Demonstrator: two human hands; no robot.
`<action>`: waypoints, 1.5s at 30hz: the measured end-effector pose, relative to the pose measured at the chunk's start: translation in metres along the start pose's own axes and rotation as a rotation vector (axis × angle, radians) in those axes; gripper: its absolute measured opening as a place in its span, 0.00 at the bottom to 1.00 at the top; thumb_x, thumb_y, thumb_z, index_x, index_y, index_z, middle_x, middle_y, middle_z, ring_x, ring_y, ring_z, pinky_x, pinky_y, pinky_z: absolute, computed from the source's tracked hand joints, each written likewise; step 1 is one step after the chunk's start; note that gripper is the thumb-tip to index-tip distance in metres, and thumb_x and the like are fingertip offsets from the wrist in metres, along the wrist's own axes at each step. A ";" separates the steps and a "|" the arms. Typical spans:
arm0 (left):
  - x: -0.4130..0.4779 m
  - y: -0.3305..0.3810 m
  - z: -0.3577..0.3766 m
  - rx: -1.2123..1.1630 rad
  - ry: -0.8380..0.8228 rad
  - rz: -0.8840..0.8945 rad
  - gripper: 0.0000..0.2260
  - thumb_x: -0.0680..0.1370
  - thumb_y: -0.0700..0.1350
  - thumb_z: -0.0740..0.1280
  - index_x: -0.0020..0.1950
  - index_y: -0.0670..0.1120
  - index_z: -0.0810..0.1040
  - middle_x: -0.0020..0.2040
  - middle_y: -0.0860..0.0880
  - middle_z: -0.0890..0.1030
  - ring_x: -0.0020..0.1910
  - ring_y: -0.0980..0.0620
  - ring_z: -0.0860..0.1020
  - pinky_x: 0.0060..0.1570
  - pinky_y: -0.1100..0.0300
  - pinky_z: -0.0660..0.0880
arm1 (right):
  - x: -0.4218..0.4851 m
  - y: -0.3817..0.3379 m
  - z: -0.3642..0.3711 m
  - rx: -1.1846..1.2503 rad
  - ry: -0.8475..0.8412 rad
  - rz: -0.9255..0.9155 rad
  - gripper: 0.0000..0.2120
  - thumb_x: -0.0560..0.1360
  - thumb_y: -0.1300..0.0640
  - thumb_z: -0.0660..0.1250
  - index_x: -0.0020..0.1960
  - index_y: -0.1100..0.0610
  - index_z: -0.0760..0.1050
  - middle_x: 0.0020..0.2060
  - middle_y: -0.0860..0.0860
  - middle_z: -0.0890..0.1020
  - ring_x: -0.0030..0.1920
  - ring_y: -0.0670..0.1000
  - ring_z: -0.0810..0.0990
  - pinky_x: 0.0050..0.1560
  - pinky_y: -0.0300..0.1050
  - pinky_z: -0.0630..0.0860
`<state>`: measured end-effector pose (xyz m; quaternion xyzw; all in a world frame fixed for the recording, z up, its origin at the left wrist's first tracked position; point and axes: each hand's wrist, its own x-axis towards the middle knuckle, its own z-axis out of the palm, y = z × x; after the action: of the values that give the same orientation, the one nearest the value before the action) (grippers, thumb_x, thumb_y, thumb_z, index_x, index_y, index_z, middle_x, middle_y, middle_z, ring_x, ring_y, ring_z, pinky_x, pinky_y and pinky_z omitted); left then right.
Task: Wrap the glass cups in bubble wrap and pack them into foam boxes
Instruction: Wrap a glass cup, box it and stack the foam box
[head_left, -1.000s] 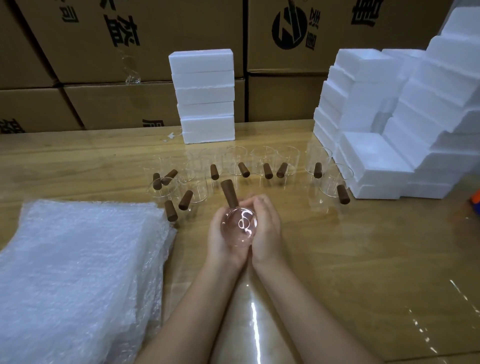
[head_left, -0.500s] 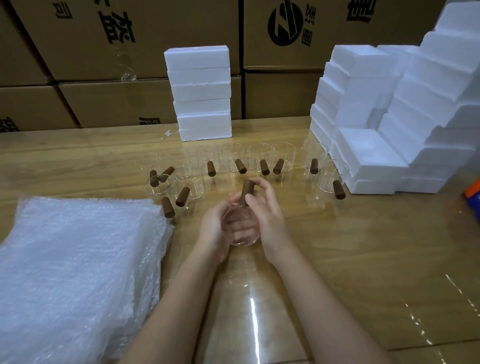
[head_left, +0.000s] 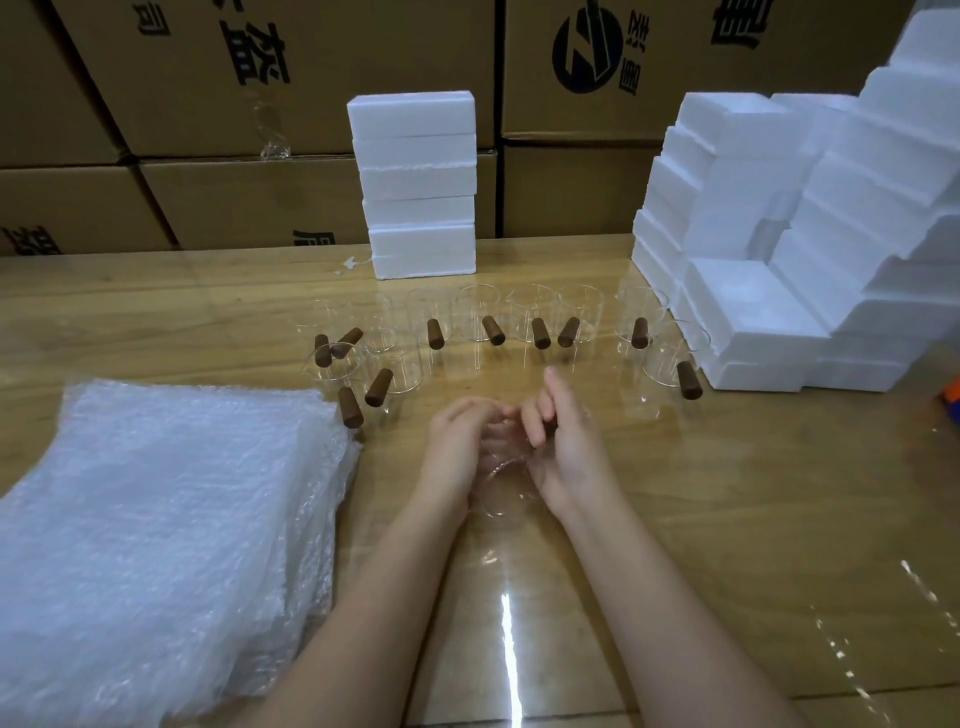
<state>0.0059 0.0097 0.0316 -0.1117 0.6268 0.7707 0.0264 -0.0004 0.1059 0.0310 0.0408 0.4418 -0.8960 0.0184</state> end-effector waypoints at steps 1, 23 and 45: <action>0.000 0.001 -0.001 -0.055 0.057 0.042 0.08 0.75 0.37 0.61 0.44 0.36 0.79 0.37 0.41 0.83 0.33 0.48 0.81 0.30 0.60 0.76 | 0.000 0.002 0.002 -0.015 -0.010 -0.015 0.24 0.81 0.51 0.58 0.26 0.52 0.71 0.22 0.50 0.73 0.33 0.51 0.77 0.35 0.45 0.76; 0.015 -0.017 -0.005 -0.034 0.013 0.358 0.12 0.83 0.49 0.52 0.60 0.53 0.74 0.58 0.55 0.80 0.60 0.56 0.77 0.59 0.57 0.72 | 0.007 0.018 -0.021 -0.446 0.143 -0.197 0.12 0.81 0.59 0.54 0.42 0.52 0.70 0.33 0.48 0.72 0.27 0.40 0.71 0.27 0.31 0.66; 0.014 -0.021 -0.014 -0.333 -0.165 0.205 0.22 0.69 0.49 0.71 0.60 0.49 0.69 0.60 0.46 0.81 0.55 0.45 0.81 0.45 0.59 0.79 | 0.017 0.003 -0.030 -0.213 0.033 -0.181 0.07 0.81 0.58 0.59 0.54 0.53 0.75 0.38 0.46 0.83 0.39 0.44 0.80 0.39 0.38 0.77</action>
<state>-0.0019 -0.0010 0.0056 0.0133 0.4945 0.8688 -0.0198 -0.0150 0.1283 0.0088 0.0134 0.5365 -0.8413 -0.0655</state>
